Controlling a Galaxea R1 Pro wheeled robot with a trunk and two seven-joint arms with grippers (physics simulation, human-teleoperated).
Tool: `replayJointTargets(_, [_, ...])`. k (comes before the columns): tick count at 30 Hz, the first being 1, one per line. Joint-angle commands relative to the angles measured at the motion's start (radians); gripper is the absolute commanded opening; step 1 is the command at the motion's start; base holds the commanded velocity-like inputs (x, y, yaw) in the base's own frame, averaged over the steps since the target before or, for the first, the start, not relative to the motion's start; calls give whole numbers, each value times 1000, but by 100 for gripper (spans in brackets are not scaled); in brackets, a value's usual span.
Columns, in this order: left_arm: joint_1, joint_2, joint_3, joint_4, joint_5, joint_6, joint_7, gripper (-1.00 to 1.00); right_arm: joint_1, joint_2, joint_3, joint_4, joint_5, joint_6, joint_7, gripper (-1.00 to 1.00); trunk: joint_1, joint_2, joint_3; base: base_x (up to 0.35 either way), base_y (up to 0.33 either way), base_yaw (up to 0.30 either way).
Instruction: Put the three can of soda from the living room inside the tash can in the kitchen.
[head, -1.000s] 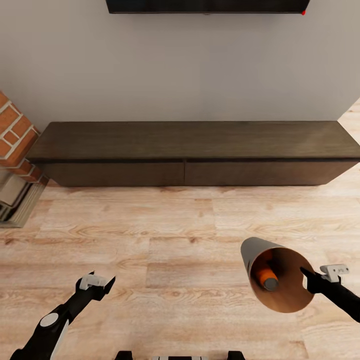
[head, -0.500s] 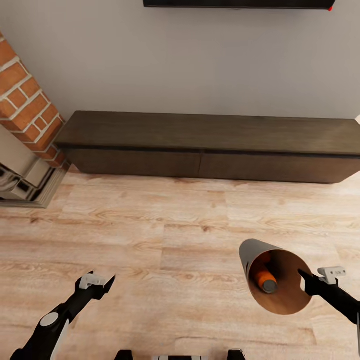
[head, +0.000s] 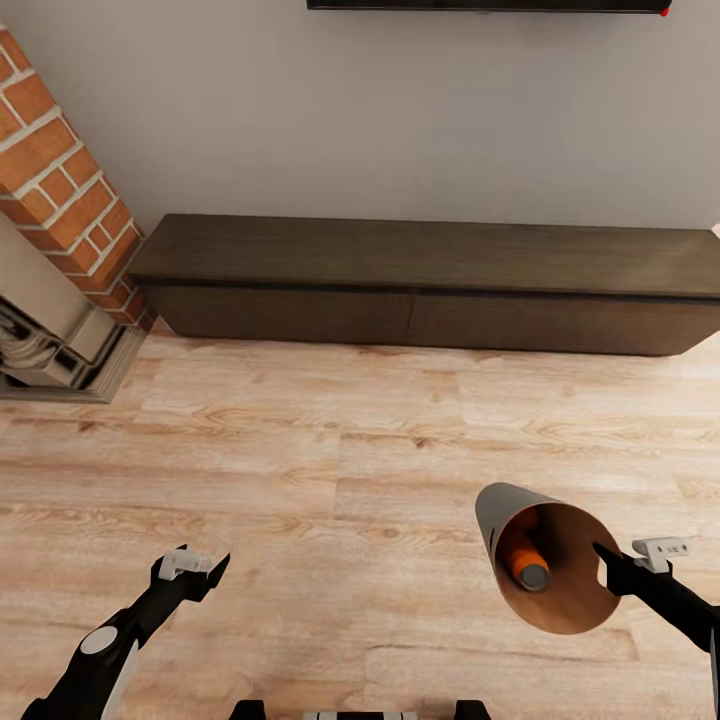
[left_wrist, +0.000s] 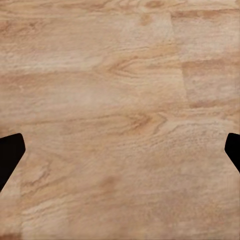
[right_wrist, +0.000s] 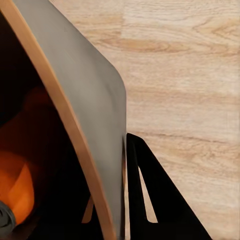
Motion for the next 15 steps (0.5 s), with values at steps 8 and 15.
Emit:
replayJointTargets(8, [0, -1, -1, 3, -1, 0, 41, 100, 0, 2, 1, 3, -7, 3, 8, -100, 0, 0, 0, -4, 3, 12])
replayJointTargets(15, [0, -10, -1, 4, -3, 0, 49, 100, 0, 29, 1, 4, 2, 3, 7, -100, 0, 0, -4, 0, 0, 151])
